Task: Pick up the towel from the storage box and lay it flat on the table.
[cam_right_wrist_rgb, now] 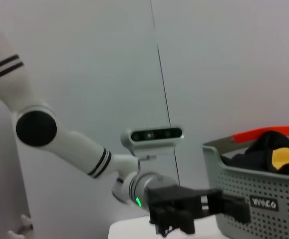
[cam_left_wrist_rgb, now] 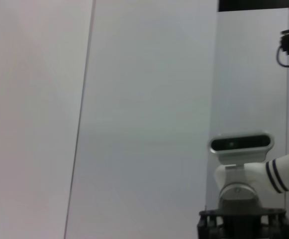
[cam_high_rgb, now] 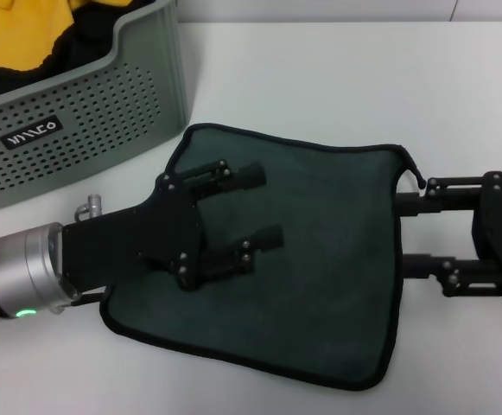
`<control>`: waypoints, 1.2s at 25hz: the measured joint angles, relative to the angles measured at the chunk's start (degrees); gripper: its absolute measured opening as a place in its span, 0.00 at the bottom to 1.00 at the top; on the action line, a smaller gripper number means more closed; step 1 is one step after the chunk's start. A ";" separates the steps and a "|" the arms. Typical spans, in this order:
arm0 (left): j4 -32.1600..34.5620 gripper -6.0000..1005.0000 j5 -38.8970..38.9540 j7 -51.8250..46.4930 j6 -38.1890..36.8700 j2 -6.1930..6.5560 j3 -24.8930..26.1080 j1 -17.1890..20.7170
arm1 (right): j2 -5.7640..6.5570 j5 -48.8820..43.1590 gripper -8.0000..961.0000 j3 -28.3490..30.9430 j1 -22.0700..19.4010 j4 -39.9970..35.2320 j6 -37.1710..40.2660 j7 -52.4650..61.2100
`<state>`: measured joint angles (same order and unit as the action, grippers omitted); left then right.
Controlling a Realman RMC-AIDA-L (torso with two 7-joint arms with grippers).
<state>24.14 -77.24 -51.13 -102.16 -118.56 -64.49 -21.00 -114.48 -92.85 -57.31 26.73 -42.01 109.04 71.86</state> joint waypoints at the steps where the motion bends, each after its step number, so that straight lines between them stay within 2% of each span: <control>1: 0.02 0.76 -0.05 -0.03 -0.24 -0.05 0.04 -0.07 | -0.12 -0.61 0.63 0.00 0.00 -0.15 0.07 -0.12; 9: 0.63 0.67 -0.38 -0.42 -1.09 -0.08 0.03 -0.44 | -0.34 -1.06 0.63 0.01 0.10 -0.24 0.31 -0.37; 30: 0.80 0.67 -0.33 -0.12 -0.84 0.18 0.42 -0.69 | -0.81 -1.20 0.63 0.00 0.40 -0.01 -0.75 -1.78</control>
<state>24.94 -77.57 -51.25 -103.00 -118.39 -64.07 -21.69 -115.29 -94.05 -57.30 27.13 -42.02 108.29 70.08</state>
